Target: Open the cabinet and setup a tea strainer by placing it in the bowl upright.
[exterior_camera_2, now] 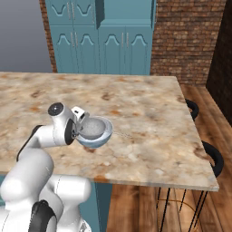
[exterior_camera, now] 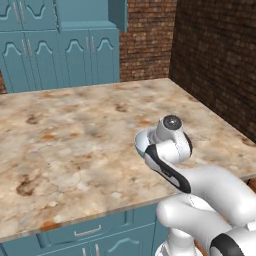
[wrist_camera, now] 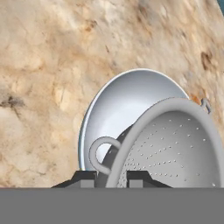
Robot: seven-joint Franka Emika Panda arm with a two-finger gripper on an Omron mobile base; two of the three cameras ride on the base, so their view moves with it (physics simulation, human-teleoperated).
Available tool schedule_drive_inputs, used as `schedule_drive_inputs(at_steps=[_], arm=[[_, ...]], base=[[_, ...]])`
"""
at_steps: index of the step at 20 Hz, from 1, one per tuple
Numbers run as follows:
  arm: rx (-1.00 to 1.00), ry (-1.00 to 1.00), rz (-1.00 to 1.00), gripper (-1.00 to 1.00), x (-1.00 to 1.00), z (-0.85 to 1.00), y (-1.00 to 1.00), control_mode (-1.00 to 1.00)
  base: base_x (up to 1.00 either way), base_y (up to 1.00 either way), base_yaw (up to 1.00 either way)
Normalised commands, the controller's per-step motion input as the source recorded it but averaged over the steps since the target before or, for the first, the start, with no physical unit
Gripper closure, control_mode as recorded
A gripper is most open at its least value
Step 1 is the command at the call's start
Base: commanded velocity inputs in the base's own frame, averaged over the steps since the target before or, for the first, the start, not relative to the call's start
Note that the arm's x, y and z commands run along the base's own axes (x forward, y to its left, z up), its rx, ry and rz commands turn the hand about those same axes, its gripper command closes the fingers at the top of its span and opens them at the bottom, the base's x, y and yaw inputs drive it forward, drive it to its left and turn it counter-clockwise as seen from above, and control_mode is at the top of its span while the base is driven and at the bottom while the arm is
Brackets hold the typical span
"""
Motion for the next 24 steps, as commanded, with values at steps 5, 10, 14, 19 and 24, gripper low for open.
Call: schedule_drive_inputs(at_steps=[5, 10, 14, 19, 24], arm=[[0.0, 0.0, 0.0, 1.0, 0.01, -0.13, -0.01, -1.0], [0.0, 0.0, 0.0, 1.0, 0.15, 0.0, 0.0, -1.0], [0.0, 0.0, 0.0, 1.0, 0.43, -0.01, 0.01, -1.0], [0.0, 0.06, 0.0, 1.0, 0.38, -0.1, 0.15, -1.0], [0.0, 0.08, 0.0, 1.0, 0.3, -0.08, 0.15, -1.0]], base=[[0.0, 0.0, 0.0], [0.0, 0.0, 0.0], [0.0, 0.0, 0.0], [0.0, 0.0, 0.0], [0.0, 0.0, 0.0]])
